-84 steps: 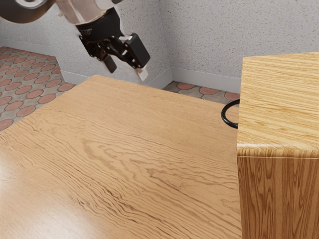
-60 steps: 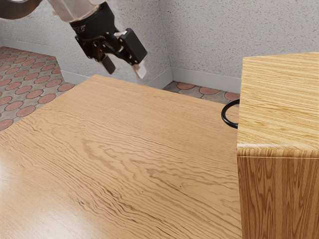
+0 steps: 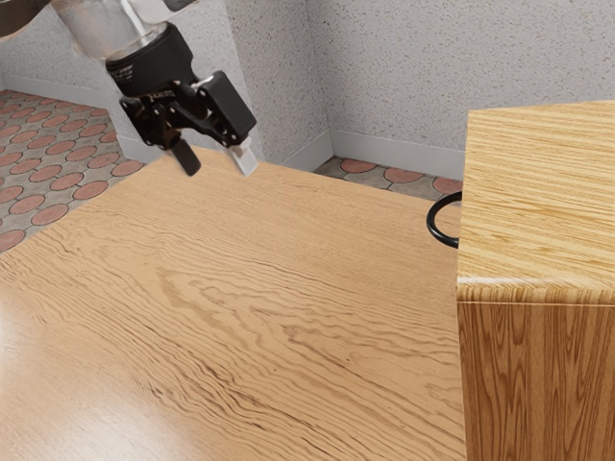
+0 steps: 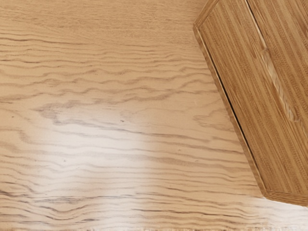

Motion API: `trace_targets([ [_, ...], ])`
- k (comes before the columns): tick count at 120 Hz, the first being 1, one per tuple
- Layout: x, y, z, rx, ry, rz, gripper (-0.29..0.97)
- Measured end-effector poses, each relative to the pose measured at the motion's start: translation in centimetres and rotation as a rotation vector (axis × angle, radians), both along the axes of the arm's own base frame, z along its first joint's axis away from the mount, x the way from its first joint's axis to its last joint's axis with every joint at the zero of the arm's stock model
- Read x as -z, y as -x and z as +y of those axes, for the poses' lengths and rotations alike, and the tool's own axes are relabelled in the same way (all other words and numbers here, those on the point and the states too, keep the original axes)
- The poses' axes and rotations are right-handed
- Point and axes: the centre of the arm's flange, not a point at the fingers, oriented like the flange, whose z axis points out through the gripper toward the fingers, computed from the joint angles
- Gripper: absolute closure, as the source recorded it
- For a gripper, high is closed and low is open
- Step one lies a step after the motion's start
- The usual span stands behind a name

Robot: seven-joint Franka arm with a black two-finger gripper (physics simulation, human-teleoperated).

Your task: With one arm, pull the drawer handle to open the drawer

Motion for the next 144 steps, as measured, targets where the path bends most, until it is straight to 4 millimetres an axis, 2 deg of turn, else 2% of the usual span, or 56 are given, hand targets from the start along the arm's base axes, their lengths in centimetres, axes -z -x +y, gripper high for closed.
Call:
trace_targets([
  [22, 1.8, -1.0, -0.9, -0.009, 0.03, 0.002, 0.0],
  [32, 1.5, -0.9, -3.0, 0.007, 0.037, -0.02, 0.0],
  [42, 2.1, -1.1, -5.2, 0.019, 0.045, -0.03, 0.0],
  [67, 2.1, -2.1, -6.6, -0.02, 0.097, -0.076, 0.0],
  [89, 3.2, -3.0, -10.1, -0.007, 0.123, -0.083, 0.0],
  [122, 3.8, -3.8, -9.8, -0.064, 0.145, -0.106, 0.0],
  [144, 3.9, -3.7, -11.5, -0.057, 0.168, -0.113, 0.0],
])
